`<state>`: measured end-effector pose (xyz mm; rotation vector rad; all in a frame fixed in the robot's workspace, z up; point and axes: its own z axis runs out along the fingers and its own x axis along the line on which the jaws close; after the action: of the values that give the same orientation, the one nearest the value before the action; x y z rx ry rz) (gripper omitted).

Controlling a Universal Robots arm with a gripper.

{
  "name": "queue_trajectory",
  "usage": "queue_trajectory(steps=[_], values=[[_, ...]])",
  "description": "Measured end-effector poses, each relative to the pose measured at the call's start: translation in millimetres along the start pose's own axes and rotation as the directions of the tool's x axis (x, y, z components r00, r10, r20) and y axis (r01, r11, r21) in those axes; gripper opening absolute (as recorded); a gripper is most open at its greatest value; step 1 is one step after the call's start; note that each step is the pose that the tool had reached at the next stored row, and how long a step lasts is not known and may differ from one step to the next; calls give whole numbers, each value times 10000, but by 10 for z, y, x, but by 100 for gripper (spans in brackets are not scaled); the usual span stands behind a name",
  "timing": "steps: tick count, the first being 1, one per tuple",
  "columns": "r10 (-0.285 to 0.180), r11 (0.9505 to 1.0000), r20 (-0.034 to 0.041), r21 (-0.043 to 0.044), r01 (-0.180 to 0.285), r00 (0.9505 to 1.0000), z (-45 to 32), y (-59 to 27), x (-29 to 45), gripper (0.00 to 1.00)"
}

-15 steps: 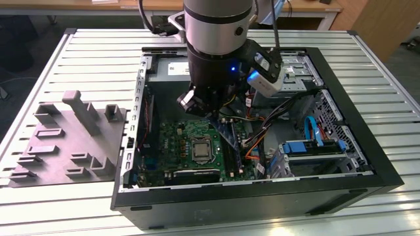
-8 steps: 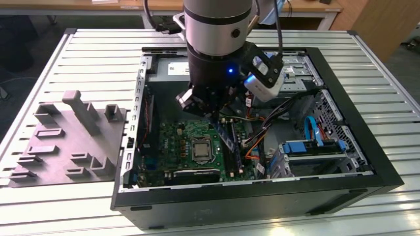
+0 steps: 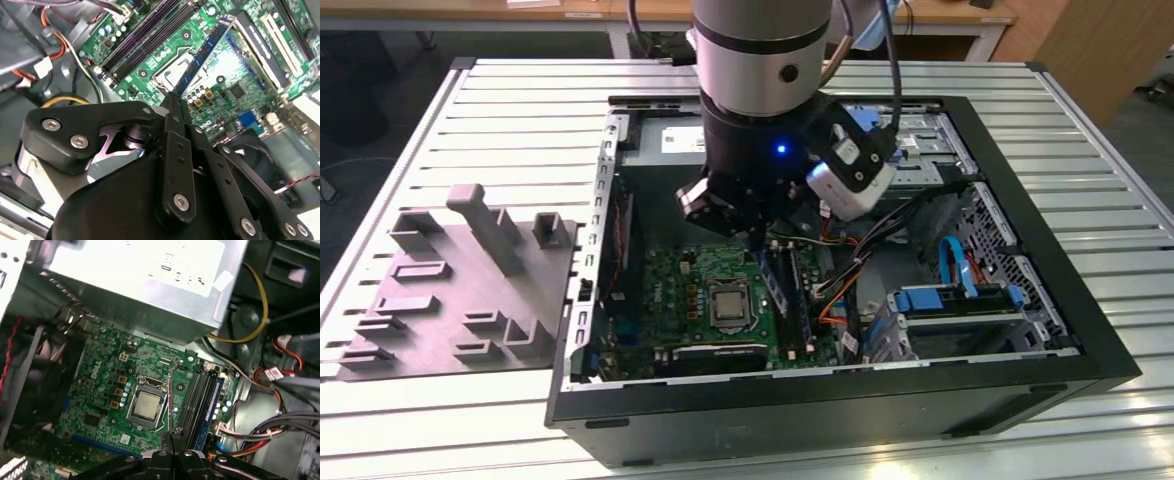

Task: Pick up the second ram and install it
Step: 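Insert the second ram into the second slot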

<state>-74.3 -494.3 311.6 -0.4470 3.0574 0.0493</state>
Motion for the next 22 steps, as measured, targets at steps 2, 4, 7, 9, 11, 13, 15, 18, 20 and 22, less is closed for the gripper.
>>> queue_trajectory(steps=[2, 4, 7, 9, 11, 13, 15, 18, 20, 22], values=[[365, 9993, 9, 20, -365, 9993, 9, 0, 0, 11], [734, 9973, 19, 40, -734, 9973, 19, -1, 1, 11], [1270, 9919, 35, 69, -1270, 9919, 34, -1, 2, 11], [1625, 9867, 47, 87, -1625, 9867, 44, -1, 2, 11], [1993, 9799, 60, 106, -1994, 9799, 55, -1, 3, 11], [2343, 9721, 72, 123, -2344, 9721, 66, -2, 4, 11], [2690, 9630, 85, 141, -2691, 9631, 79, -2, 4, 11], [2911, 9565, 94, 153, -2912, 9566, 83, -2, 5, 11], [2914, 9565, 94, 152, -2915, 9566, 83, -2, 5, 11], [2914, 9564, 95, 150, -2916, 9565, 87, -2, 5, 11]])
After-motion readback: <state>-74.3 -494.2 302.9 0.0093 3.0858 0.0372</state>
